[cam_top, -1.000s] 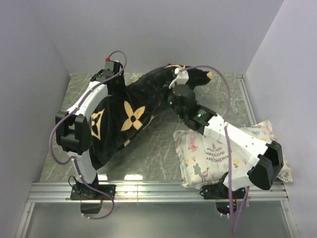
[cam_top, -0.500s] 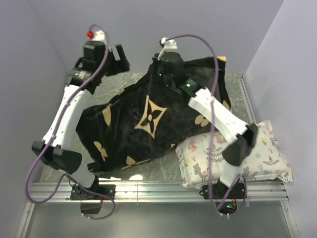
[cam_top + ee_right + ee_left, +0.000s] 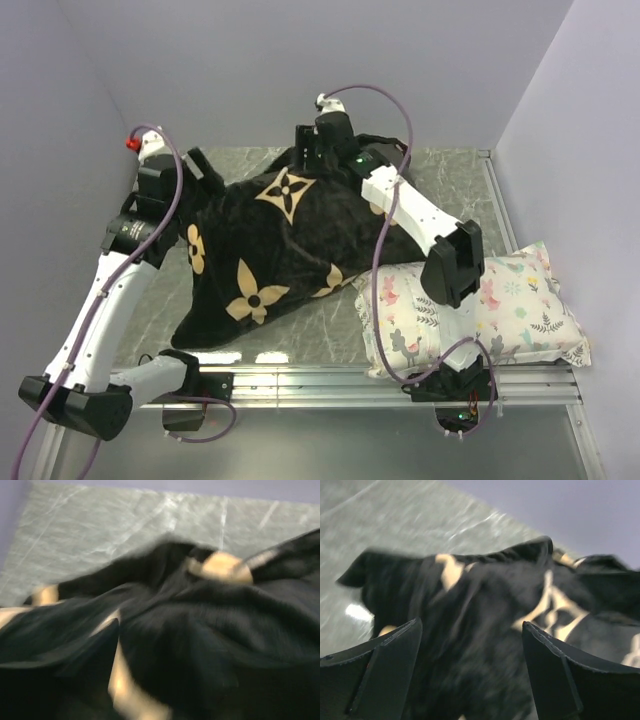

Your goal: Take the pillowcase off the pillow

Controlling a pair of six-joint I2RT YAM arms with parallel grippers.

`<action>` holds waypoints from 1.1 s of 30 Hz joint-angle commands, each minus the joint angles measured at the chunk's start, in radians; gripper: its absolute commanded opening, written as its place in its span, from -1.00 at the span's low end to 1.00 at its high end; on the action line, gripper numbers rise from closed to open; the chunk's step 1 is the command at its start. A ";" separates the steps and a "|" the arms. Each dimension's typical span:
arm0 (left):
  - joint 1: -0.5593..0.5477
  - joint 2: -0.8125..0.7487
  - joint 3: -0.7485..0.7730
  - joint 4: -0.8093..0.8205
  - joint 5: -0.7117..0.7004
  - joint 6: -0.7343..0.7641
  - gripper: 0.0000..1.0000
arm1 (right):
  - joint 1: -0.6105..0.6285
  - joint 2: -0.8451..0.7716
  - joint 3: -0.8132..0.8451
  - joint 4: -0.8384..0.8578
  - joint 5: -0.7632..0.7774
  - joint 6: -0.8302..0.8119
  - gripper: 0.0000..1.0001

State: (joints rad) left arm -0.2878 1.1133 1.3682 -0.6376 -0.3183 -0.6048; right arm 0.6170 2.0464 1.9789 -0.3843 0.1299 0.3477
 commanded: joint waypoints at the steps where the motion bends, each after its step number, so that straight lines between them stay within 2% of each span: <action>1: 0.067 -0.052 -0.083 0.050 -0.019 -0.058 0.71 | 0.030 -0.153 0.035 0.013 -0.039 -0.019 0.53; 6: 0.188 -0.075 -0.103 0.013 0.070 -0.052 0.67 | 0.159 -0.324 -0.157 0.054 0.040 -0.073 0.71; 11: 0.346 -0.076 -0.170 0.045 0.212 -0.111 0.56 | 0.320 -0.336 -0.230 0.062 0.089 -0.108 0.73; 12: 0.370 -0.069 -0.194 0.050 0.250 -0.124 0.56 | 0.376 -0.324 -0.221 0.058 0.109 -0.114 0.73; 16: 0.501 -0.059 -0.259 0.090 0.367 -0.177 0.53 | 0.478 -0.214 -0.131 0.015 0.207 -0.156 0.74; 22: 0.631 -0.023 -0.339 0.139 0.493 -0.207 0.49 | 0.552 0.029 0.113 -0.079 0.287 -0.184 0.76; 25: 0.641 -0.015 -0.391 0.193 0.571 -0.217 0.50 | 0.563 0.132 0.211 -0.111 0.312 -0.197 0.77; 28: 0.641 -0.027 -0.440 0.248 0.653 -0.217 0.67 | 0.563 0.187 0.233 -0.119 0.359 -0.197 0.78; 30: 0.641 -0.027 -0.457 0.257 0.685 -0.211 0.82 | 0.556 0.201 0.222 -0.129 0.402 -0.187 0.73; 31: 0.641 -0.026 -0.465 0.265 0.696 -0.210 0.85 | 0.556 0.190 0.215 -0.130 0.418 -0.164 0.55; 33: 0.641 -0.026 -0.486 0.283 0.716 -0.207 0.86 | 0.553 0.158 0.149 -0.096 0.448 -0.144 0.35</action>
State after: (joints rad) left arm 0.3504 1.1000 0.8989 -0.4465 0.3046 -0.8101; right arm 1.1839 2.2517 2.1479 -0.4904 0.4744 0.1749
